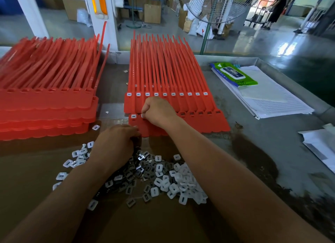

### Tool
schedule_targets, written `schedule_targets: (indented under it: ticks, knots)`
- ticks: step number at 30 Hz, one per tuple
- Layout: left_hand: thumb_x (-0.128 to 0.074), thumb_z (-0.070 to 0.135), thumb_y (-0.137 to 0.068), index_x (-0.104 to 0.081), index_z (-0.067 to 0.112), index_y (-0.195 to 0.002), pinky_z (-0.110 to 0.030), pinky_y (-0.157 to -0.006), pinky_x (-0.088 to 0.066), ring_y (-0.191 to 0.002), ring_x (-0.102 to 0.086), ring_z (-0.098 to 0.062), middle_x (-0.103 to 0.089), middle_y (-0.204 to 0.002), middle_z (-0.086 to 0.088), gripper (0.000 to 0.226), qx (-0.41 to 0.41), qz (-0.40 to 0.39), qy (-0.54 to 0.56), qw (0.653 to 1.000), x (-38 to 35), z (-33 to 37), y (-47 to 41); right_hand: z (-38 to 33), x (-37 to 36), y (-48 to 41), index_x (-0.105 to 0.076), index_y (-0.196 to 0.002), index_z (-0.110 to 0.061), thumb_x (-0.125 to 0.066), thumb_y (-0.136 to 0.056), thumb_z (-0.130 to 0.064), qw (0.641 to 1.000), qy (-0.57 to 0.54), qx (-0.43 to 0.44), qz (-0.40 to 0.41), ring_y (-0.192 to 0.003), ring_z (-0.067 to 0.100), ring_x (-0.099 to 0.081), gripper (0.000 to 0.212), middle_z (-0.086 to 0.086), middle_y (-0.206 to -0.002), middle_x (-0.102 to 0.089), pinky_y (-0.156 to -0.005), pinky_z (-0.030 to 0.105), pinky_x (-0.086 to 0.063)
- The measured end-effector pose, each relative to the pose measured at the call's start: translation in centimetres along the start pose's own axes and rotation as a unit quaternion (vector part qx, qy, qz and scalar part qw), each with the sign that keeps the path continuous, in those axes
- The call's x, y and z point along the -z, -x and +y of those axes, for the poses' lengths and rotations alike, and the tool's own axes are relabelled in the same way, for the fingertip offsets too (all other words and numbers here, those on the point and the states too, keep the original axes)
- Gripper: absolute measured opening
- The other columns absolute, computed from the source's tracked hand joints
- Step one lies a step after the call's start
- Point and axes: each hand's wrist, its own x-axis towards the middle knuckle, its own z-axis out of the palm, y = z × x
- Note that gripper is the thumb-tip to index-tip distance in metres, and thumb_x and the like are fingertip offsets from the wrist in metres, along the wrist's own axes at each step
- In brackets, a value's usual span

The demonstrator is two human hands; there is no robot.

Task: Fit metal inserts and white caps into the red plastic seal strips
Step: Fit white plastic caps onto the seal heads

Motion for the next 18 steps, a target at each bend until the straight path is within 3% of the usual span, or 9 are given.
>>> schedule_targets:
  ticks: [7,12,15,18]
  knots:
    - [-0.050,-0.008,-0.073,-0.068,0.013,-0.104,-0.034,-0.093,-0.042,-0.111,-0.056,-0.023,-0.062,-0.119,-0.003,0.041,0.001,0.003,0.002,1.000,0.0,0.0,0.0,0.0,-0.3,-1.3,-0.062,-0.109,-0.006,-0.058,-0.085,-0.017,0.999,-0.009,-0.044,-0.015,-0.103,0.027,-0.057,0.027,0.010,-0.110,-0.062,-0.091,0.039,-0.047]
    - [-0.051,-0.007,-0.073,-0.069,0.014,-0.103,-0.035,-0.093,-0.043,-0.111,-0.056,-0.023,-0.062,-0.118,-0.003,0.041,-0.001,0.005,0.001,1.000,-0.1,-0.2,0.1,-0.2,-0.2,-2.1,-0.057,-0.106,-0.006,-0.066,-0.080,-0.020,0.998,0.015,-0.056,-0.021,-0.086,0.023,-0.052,0.031,0.010,-0.108,-0.058,-0.071,0.033,-0.041]
    - [-0.051,-0.008,-0.071,-0.069,0.013,-0.102,-0.036,-0.094,-0.043,-0.111,-0.056,-0.023,-0.062,-0.118,-0.003,0.041,0.000,0.005,0.006,1.000,-0.1,-0.2,0.1,-0.2,-0.2,-2.4,-0.054,-0.097,-0.010,-0.067,-0.079,-0.020,0.998,0.007,-0.061,-0.026,-0.078,0.021,-0.047,0.024,0.008,-0.101,-0.057,-0.067,0.033,-0.039]
    - [-0.051,-0.007,-0.072,-0.069,0.012,-0.102,-0.035,-0.093,-0.043,-0.110,-0.056,-0.024,-0.062,-0.118,-0.004,0.040,0.001,0.005,0.005,1.000,-0.1,-0.2,0.1,-0.3,-0.2,-2.3,-0.055,-0.106,-0.008,-0.066,-0.080,-0.020,0.997,-0.005,-0.069,-0.025,-0.080,0.021,-0.047,0.031,0.006,-0.098,-0.054,-0.068,0.033,-0.039]
